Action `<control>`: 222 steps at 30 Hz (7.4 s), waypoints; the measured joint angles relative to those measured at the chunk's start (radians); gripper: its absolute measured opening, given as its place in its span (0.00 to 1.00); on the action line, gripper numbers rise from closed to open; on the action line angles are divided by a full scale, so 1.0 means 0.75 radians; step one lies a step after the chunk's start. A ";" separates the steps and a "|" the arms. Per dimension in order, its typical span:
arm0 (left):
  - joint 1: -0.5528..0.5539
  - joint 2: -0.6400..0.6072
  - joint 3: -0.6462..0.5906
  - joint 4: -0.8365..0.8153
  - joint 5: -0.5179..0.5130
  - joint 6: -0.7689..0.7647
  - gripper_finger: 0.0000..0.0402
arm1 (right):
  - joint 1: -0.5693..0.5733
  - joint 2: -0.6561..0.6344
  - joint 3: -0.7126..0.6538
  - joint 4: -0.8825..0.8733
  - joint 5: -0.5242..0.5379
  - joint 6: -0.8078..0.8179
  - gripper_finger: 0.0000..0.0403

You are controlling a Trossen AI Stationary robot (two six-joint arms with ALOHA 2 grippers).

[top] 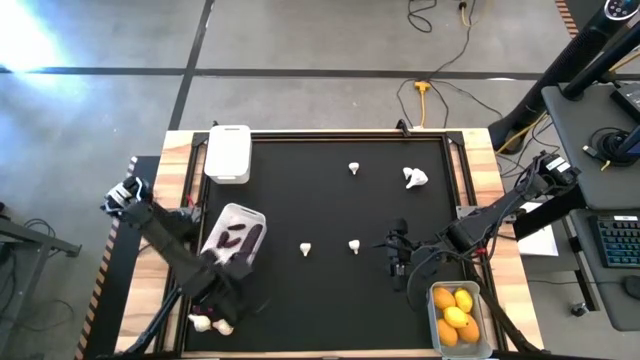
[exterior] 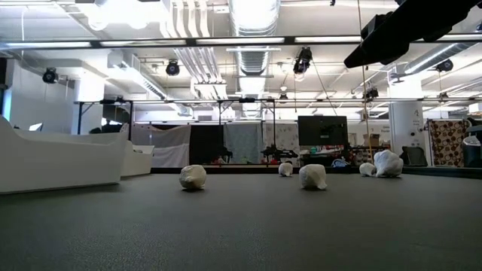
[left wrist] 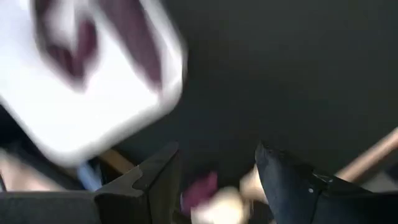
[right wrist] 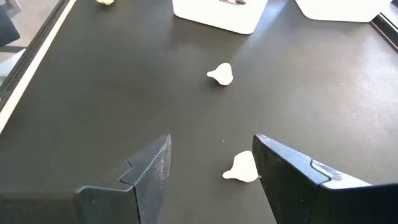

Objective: Sort produce into baskets
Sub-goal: Put the eggplant into the bottom white bin, then put the garlic into the top white bin

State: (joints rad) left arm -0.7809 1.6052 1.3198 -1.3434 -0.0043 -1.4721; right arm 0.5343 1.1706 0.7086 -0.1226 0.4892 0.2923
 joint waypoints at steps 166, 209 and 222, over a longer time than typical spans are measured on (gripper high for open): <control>0.594 0.334 0.196 0.013 -0.998 0.271 0.22 | -0.006 -0.001 0.001 0.024 -0.005 -0.041 0.54; 2.066 0.417 0.031 0.116 -0.768 1.115 0.23 | -0.006 -0.001 0.001 -0.055 -0.034 -0.020 0.54; 2.057 0.532 -0.003 0.137 -0.853 1.203 0.51 | -0.006 -0.001 0.001 -0.080 -0.033 -0.030 0.54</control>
State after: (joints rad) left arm 0.7621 2.0042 1.3173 -1.2404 -0.6443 -0.5697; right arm 0.5301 1.1702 0.7090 -0.1825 0.4644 0.2699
